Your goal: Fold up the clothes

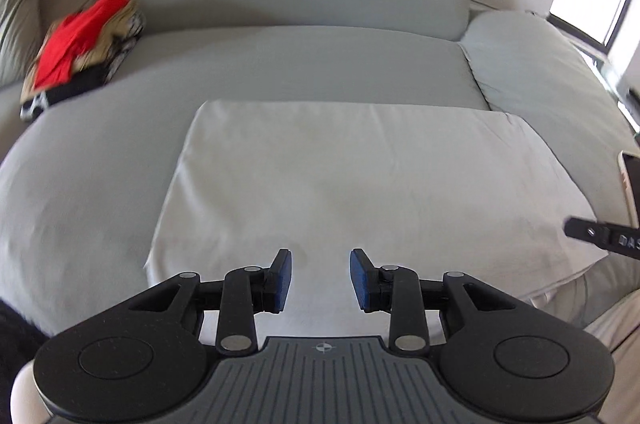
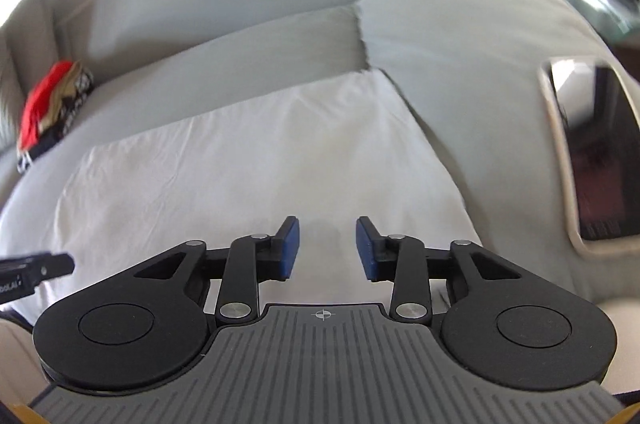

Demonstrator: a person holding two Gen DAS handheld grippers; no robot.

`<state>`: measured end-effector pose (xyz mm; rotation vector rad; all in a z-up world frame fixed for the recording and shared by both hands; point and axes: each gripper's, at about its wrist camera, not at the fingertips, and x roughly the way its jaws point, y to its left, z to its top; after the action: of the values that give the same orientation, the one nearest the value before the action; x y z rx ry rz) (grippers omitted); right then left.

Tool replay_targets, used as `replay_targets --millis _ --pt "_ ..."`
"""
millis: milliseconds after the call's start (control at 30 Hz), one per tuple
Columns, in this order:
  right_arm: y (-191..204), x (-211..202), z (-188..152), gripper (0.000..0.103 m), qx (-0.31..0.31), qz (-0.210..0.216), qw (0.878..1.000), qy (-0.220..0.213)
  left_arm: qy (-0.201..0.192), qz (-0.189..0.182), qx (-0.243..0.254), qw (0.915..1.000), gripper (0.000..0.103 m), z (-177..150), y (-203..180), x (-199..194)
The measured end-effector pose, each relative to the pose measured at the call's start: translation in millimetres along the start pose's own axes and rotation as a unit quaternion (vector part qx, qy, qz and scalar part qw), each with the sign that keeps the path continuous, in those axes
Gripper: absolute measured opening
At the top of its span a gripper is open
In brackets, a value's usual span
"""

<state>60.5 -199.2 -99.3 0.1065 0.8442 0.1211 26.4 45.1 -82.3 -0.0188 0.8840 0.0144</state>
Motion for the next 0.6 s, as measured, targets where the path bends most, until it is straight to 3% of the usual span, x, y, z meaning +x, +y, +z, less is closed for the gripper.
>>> replay_targets --millis 67,167,233,300,333,400,467,533,600 --pt "8.8 11.6 4.2 0.036 -0.033 -0.015 0.999 -0.012 -0.011 0.022 0.017 0.9996 0.031 0.5 -7.7 11.9" --pt "10.0 26.8 -2.6 0.024 -0.072 -0.043 0.996 0.001 -0.011 0.036 0.016 0.9992 0.031 -6.1 -5.1 25.5" --pt "1.3 30.1 -10.1 0.021 -0.082 -0.093 0.992 0.008 0.01 0.044 0.006 0.999 0.033 -14.3 3.7 32.8" --pt "-12.6 33.6 -15.9 0.021 -0.077 -0.152 0.985 0.023 0.005 0.054 0.002 0.9985 0.039 -21.4 13.5 29.8" --pt "-23.8 34.6 -16.1 0.018 -0.061 -0.16 0.985 0.031 0.005 0.058 -0.004 0.9983 0.04 -23.0 18.8 27.2" --pt "-43.0 31.5 -15.9 0.006 -0.032 -0.145 0.988 0.033 0.009 0.056 -0.023 0.9981 0.042 -26.0 30.2 22.8" --pt "-45.1 24.5 -11.7 0.006 -0.021 -0.144 0.989 0.038 0.013 0.057 -0.037 0.9976 0.042 -28.6 38.5 17.9" --pt "-44.5 16.6 -8.6 0.009 -0.01 -0.141 0.989 0.038 0.017 0.059 -0.05 0.9969 0.041 -30.9 43.6 11.3" --pt "-40.4 8.4 -8.7 0.021 0.0 -0.132 0.991 0.027 0.017 0.057 -0.065 0.9962 0.039 -32.6 48.1 5.3"
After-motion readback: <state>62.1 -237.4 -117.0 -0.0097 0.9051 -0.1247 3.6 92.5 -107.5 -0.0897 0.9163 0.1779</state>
